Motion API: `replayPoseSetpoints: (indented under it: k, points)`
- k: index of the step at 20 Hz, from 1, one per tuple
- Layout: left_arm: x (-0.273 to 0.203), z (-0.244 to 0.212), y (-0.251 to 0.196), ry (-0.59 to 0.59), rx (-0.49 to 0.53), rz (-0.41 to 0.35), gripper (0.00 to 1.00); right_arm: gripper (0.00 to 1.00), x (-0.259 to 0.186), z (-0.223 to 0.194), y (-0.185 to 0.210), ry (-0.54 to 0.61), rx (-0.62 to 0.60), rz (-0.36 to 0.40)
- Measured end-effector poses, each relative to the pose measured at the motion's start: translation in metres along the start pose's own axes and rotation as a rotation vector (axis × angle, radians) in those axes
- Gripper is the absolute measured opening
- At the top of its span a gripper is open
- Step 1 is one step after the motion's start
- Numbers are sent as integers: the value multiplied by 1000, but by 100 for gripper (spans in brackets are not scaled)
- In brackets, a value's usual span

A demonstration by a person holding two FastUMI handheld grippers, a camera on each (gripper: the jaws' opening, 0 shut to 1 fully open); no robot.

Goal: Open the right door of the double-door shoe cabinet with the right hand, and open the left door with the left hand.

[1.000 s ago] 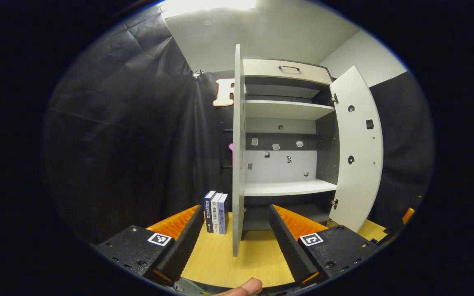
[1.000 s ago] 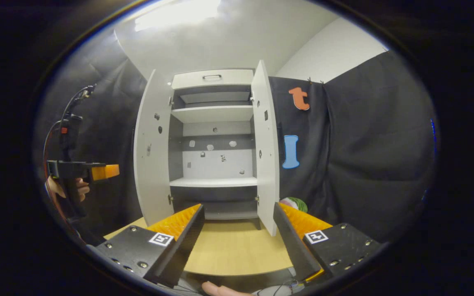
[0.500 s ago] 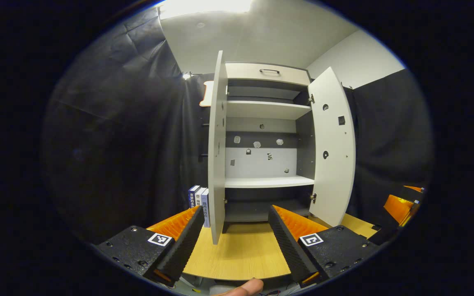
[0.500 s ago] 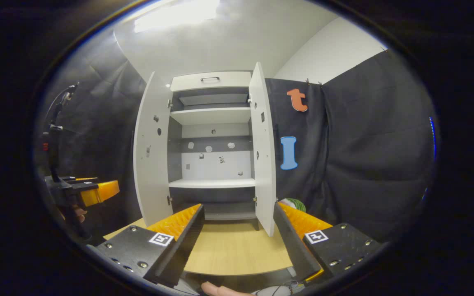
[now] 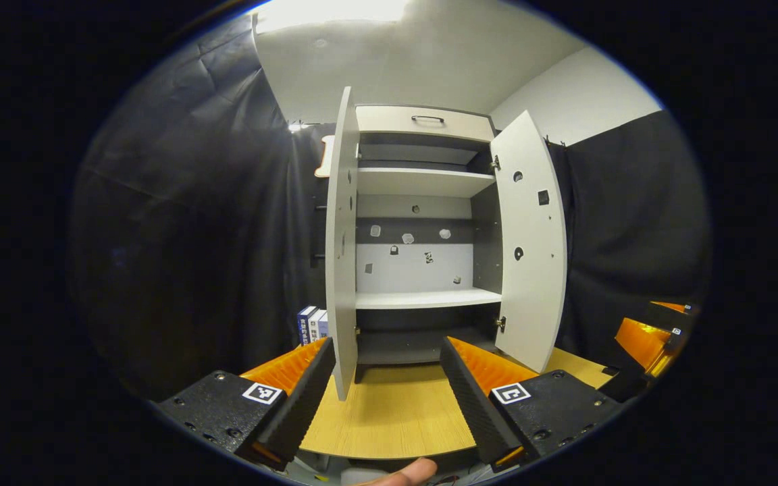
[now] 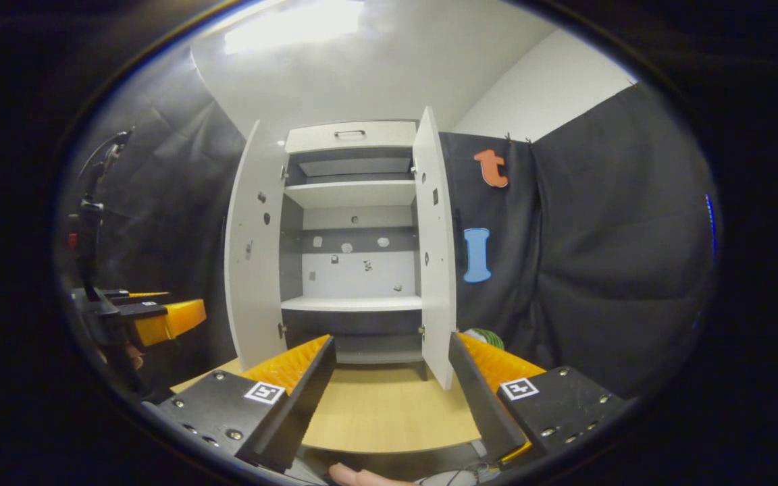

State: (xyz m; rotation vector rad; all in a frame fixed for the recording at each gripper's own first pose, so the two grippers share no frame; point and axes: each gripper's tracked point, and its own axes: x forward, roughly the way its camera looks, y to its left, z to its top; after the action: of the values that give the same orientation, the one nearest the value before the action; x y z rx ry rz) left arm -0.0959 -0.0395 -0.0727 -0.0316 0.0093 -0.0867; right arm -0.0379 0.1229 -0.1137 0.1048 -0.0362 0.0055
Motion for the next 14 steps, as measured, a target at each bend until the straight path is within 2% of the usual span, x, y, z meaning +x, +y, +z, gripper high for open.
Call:
replayPoseSetpoints:
  k: [5,12,13,14]
  points:
    - [0,4,4,-16,-21,8,97,100,1,-1,-3,-1,15,6]
    - [0,11,-2,-55,-14,-21,97,100,-1,3,-5,-13,22,7]
    - [0,11,-2,-58,-12,-22,99,100,-1,2,-4,-12,25,8]
    - [1,11,-2,-60,-8,-20,97,100,0,1,-3,-10,24,10]
